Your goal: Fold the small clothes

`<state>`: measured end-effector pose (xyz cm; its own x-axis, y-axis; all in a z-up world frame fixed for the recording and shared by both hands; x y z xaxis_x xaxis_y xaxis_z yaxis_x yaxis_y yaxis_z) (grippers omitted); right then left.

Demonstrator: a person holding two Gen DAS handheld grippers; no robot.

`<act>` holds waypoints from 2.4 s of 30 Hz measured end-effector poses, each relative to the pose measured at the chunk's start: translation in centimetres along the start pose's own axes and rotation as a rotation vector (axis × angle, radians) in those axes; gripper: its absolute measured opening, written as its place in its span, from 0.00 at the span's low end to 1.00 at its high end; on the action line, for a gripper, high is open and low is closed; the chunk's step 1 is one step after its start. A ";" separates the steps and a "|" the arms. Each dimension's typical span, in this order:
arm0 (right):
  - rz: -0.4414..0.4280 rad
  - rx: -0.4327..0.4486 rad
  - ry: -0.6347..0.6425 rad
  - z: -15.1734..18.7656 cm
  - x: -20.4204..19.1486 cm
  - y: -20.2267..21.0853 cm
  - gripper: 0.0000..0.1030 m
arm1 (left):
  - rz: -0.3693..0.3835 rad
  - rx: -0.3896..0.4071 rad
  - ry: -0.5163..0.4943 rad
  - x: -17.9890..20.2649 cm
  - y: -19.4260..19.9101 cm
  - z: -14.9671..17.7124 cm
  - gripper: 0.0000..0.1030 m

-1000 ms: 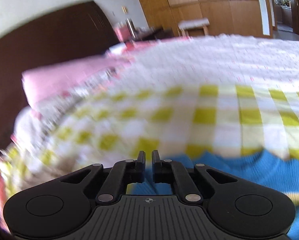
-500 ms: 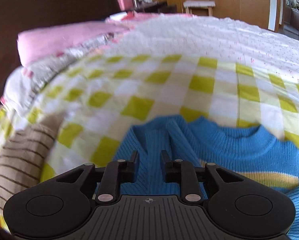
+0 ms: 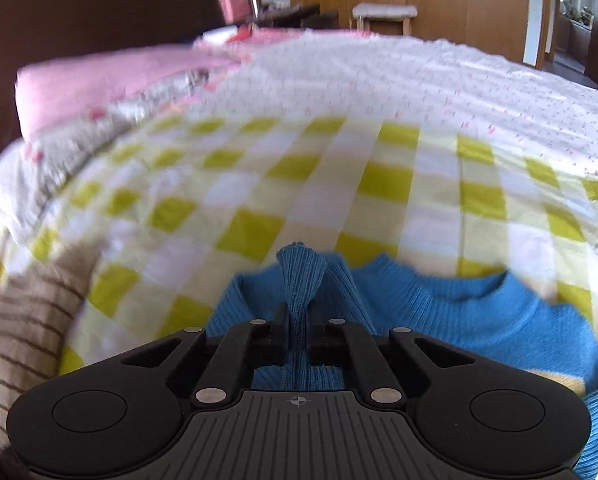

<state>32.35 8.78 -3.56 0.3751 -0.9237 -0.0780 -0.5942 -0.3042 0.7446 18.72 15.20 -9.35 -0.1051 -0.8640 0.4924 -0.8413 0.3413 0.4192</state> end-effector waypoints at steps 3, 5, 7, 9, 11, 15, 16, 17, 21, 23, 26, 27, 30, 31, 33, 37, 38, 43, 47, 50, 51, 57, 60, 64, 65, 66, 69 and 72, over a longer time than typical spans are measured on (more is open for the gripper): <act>-0.065 0.110 -0.099 -3.3 1.3 4.0 0.06 | 0.014 0.012 -0.014 0.6 0.1 0.0 0.56; -0.117 0.195 -0.155 -5.5 2.0 6.7 0.06 | 0.019 0.025 -0.031 1.1 0.3 -0.1 0.58; -0.175 0.263 -0.206 -7.3 2.3 8.9 0.06 | 0.004 0.028 -0.052 1.4 0.0 -0.1 0.63; -0.228 0.311 -0.246 -8.8 2.4 10.4 0.06 | -0.019 0.031 -0.073 1.8 -0.5 -0.1 0.63; -0.256 0.333 -0.261 -9.8 2.1 11.0 0.06 | -0.047 0.034 -0.090 2.3 -1.0 -0.1 0.63; -0.293 0.353 -0.261 -10.5 1.5 11.8 0.06 | -0.134 0.053 -0.091 2.5 -2.2 -0.9 0.63; -0.305 0.364 -0.267 -10.6 1.7 12.2 0.06 | -0.152 0.066 -0.095 2.5 -2.5 -1.4 0.63; -0.315 0.377 -0.273 -10.5 2.1 12.7 0.06 | -0.181 0.076 -0.102 2.4 -2.9 -1.9 0.63; -0.307 0.416 -0.316 -8.6 5.7 14.6 0.06 | -0.274 0.091 -0.097 1.2 -4.3 -3.0 0.63; -0.284 0.413 -0.362 -6.2 8.7 14.8 0.06 | -0.284 0.069 -0.089 0.9 -4.4 -2.4 0.63; -0.191 0.377 -0.407 -0.5 13.5 13.2 0.06 | -0.286 -0.004 -0.148 1.3 -4.2 0.0 0.63; -0.151 0.335 -0.434 2.0 15.1 11.8 0.06 | -0.286 -0.035 -0.175 1.5 -4.0 1.0 0.63; -0.046 0.173 -0.523 9.7 19.2 7.4 0.09 | -0.281 -0.112 -0.232 2.1 -2.7 3.5 0.64; -0.036 0.133 -0.566 11.9 20.1 6.5 0.11 | -0.281 -0.131 -0.239 2.2 -2.2 4.0 0.64; -0.066 0.093 -0.650 14.6 21.2 5.5 0.14 | -0.287 -0.159 -0.239 2.2 -1.2 4.7 0.64; -0.130 0.123 -0.764 15.7 22.4 5.4 0.14 | -0.306 -0.174 -0.221 2.5 0.4 5.0 0.64; -0.139 0.129 -0.769 15.5 22.6 5.3 0.15 | -0.311 -0.170 -0.221 2.6 0.7 4.8 0.64; -0.154 0.151 -0.749 14.2 22.5 6.0 0.38 | -0.304 -0.165 -0.241 3.7 0.6 3.9 0.64; -0.172 0.129 -0.761 13.5 22.4 5.3 0.28 | -0.282 -0.163 -0.251 4.9 -0.2 3.1 0.64; -0.170 0.138 -0.747 12.2 22.3 5.4 0.11 | -0.265 -0.144 -0.275 6.2 -0.7 1.9 0.64; -0.184 0.168 -0.740 11.5 22.3 6.1 0.10 | -0.258 -0.125 -0.286 6.7 -0.8 1.3 0.64; -0.183 0.317 -0.675 10.0 22.6 9.5 0.10 | -0.254 -0.059 -0.334 7.9 -2.4 -0.5 0.71; -0.092 0.159 -0.682 13.0 23.5 5.6 0.12 | -0.301 -0.131 -0.338 6.1 -5.1 0.5 0.71; -0.079 0.118 -0.715 14.9 24.0 4.6 0.14 | -0.305 -0.223 -0.276 4.2 -6.1 1.6 0.72; -0.076 0.131 -0.713 14.9 24.1 5.0 0.14 | -0.306 -0.227 -0.282 4.2 -5.8 1.5 0.72; -0.059 0.146 -0.699 14.7 24.2 5.6 0.14 | -0.310 -0.219 -0.287 4.4 -5.4 1.1 0.71; 0.020 0.211 -0.609 13.4 24.5 7.6 0.14 | -0.278 -0.157 -0.304 5.5 -4.4 -0.9 0.71; 0.042 0.260 -0.499 10.7 23.7 8.2 0.15 | -0.259 -0.106 -0.310 6.3 -5.7 -3.3 0.72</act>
<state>28.73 -18.07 -6.43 0.0030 -0.9151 -0.4033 -0.7809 -0.2540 0.5707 24.59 9.10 -6.11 -0.0656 -0.9913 0.1138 -0.8035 0.1201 0.5831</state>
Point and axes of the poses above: each gripper's, at about its wrist camera, not at the fingertips, and y roughly against the way its jaws point, x to its right, z to its underside, the point moved 10 cm from there along -y, roughly the way its jaws point, and after that the axes turned 6 degrees about z, right-handed, at the moved point
